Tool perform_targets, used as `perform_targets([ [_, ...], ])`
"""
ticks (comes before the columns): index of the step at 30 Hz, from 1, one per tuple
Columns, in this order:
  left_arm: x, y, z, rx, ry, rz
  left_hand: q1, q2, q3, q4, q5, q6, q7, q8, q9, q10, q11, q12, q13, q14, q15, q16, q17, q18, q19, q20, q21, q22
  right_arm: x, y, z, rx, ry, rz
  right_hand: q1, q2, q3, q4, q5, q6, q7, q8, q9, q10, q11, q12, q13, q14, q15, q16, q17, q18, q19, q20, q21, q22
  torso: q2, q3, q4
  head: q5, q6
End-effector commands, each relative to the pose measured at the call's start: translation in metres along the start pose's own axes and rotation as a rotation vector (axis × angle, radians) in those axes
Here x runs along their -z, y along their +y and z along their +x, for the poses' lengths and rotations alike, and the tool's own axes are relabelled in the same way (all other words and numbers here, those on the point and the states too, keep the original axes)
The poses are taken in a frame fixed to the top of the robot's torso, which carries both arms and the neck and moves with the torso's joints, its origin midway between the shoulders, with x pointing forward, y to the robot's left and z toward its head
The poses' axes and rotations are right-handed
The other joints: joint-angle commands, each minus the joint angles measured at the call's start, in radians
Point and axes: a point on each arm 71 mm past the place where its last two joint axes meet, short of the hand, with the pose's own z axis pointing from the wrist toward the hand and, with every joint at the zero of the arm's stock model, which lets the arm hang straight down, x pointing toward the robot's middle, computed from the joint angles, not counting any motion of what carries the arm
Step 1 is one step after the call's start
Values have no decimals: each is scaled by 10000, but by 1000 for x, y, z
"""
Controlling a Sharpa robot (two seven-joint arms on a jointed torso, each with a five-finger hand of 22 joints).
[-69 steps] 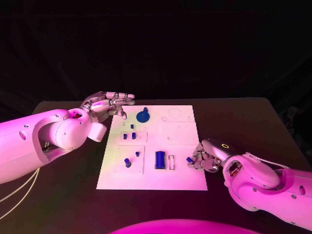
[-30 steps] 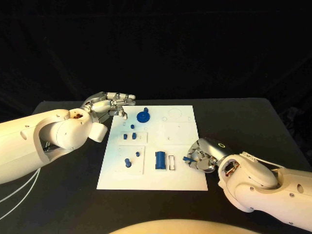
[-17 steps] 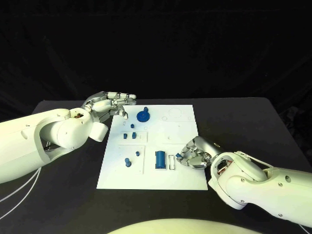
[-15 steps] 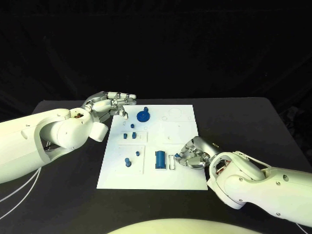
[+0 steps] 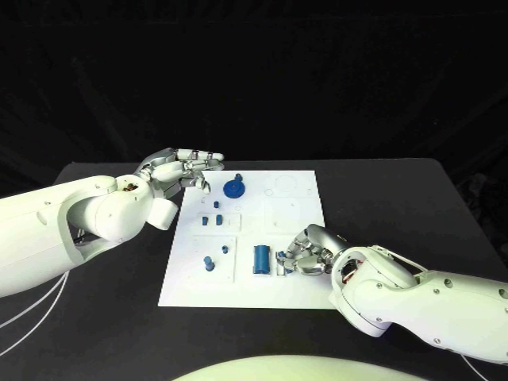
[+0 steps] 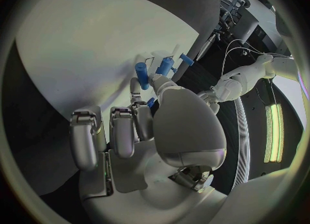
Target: Assemble the parts on the task board
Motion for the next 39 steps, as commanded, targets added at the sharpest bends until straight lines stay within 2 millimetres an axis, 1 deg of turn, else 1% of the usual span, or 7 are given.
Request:
perform_targets([
  [1,0,0,3,84,232,8,-70,60,22,35,38,-56,-2,50,-13,-43,5,59,-13,-59,-6,48,-10,111,-46,2,26,11,-1,1,4,221,335,-6,-173,2,-12,62,-61,404,-318,71,24,362,-60,69,1354,819,-80,51,1579,-66,1024,-72,46,2634,3,0,-3,-1,-6],
  [6,0,0,3,85,244,-7,-70,60,22,35,38,-56,-2,50,-13,-43,5,59,-13,-59,-6,48,-10,111,-46,2,26,11,-1,1,4,443,278,-83,-451,1,-125,193,-243,483,-353,144,57,445,-90,297,1494,827,-107,72,1614,-66,1024,-100,46,2634,-5,-1,1,-7,-24],
  [12,0,0,3,85,246,-24,-70,60,22,35,38,-56,-2,50,-13,-43,5,59,-13,-59,-6,48,-10,111,-46,2,26,11,-1,2,3,604,206,-164,-904,-35,-411,429,-711,538,-357,219,90,471,-93,365,1547,838,-114,105,1668,-66,1024,-116,46,2634,-7,-3,4,8,-29],
  [16,0,0,3,85,243,-39,-66,62,32,33,37,-68,3,58,-15,-56,9,70,-18,-67,-4,54,-22,113,-77,6,60,42,-1,3,4,642,221,-226,-1150,-73,-667,566,-756,559,-359,260,106,483,-94,403,1578,845,-114,129,1710,-66,1024,-118,46,2634,0,2,5,16,-38],
  [28,1,0,2,83,237,-54,-72,59,31,36,36,-79,9,58,-17,-68,13,72,-21,-74,0,53,-29,113,-92,8,72,54,2,3,2,823,91,-374,-1470,-106,-1229,804,-854,555,-356,320,126,483,-91,403,1597,849,-114,146,1738,-66,1024,-120,46,2634,-8,1,-5,36,-90],
  [34,1,0,2,82,234,-60,-72,59,31,36,36,-79,9,58,-17,-68,13,72,-21,-74,0,53,-29,113,-92,8,72,54,3,1,0,941,6,-394,-1482,-100,-1310,824,-886,553,-359,328,129,485,-91,410,1604,851,-114,150,1746,-66,1024,-120,46,2634,-3,5,3,29,-106],
  [39,1,0,2,80,220,-63,-72,59,32,37,36,-81,10,58,-17,-71,14,72,-22,-77,1,52,-30,112,-97,9,75,57,4,-3,-3,1097,-124,-397,-1208,32,-1371,693,-881,546,-387,360,143,491,-113,430,1623,857,-129,171,1782,-66,1024,-128,46,2634,-8,5,-7,37,-102],
])
